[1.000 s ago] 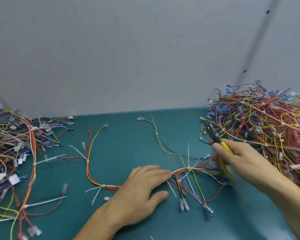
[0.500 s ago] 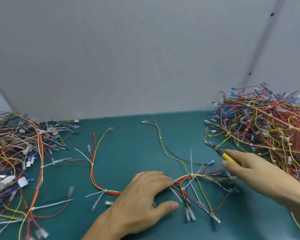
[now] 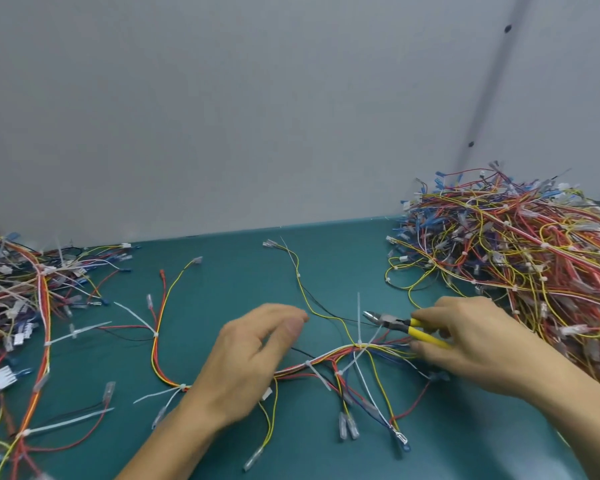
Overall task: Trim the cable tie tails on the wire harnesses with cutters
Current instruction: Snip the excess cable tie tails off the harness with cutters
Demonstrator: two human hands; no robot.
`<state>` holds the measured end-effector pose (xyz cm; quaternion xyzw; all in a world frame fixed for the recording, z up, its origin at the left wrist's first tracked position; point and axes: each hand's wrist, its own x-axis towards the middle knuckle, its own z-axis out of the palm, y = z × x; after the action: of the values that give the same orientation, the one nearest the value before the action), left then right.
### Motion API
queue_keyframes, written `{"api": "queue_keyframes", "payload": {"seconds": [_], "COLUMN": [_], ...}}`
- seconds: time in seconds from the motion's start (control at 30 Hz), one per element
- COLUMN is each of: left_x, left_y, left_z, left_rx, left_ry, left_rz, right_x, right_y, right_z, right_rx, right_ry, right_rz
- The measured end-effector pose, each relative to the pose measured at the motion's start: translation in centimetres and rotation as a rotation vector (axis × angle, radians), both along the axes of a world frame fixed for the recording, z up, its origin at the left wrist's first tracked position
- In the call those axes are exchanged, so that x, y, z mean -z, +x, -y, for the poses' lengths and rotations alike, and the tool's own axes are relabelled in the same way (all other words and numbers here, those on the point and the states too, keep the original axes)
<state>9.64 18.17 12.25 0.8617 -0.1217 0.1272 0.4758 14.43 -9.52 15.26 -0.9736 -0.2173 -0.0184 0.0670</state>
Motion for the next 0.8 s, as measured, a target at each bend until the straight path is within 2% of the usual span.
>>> {"api": "queue_keyframes", "payload": {"seconds": [0.1,0.23,0.3,0.47,0.8], "left_x": [-1.6,-2.0,-1.3,1.2,2.6], "left_y": [1.7,4.4,5.3,5.9,6.0], "left_z": [0.7,3.1,4.3,5.6,5.9], "left_rx": [0.033,0.075,0.120,0.140,0.096], "left_ry": [-0.053,0.173,0.217,0.096,-0.004], "left_rz": [-0.131,-0.166,-0.224,-0.308,-0.255], "right_x": [0.0,0.2,0.4,0.8,0.7], "right_y": [-0.2,-0.2,-0.2,0.0,0.1], "right_z": [0.0,-0.1,-0.2,-0.2,-0.3], "right_rx": [-0.010,-0.040,-0.052,-0.070,-0.093], "right_ry": [-0.026,-0.095,-0.118,-0.138,-0.147], "right_rz": [0.006,0.000,-0.009,-0.029,-0.022]}}
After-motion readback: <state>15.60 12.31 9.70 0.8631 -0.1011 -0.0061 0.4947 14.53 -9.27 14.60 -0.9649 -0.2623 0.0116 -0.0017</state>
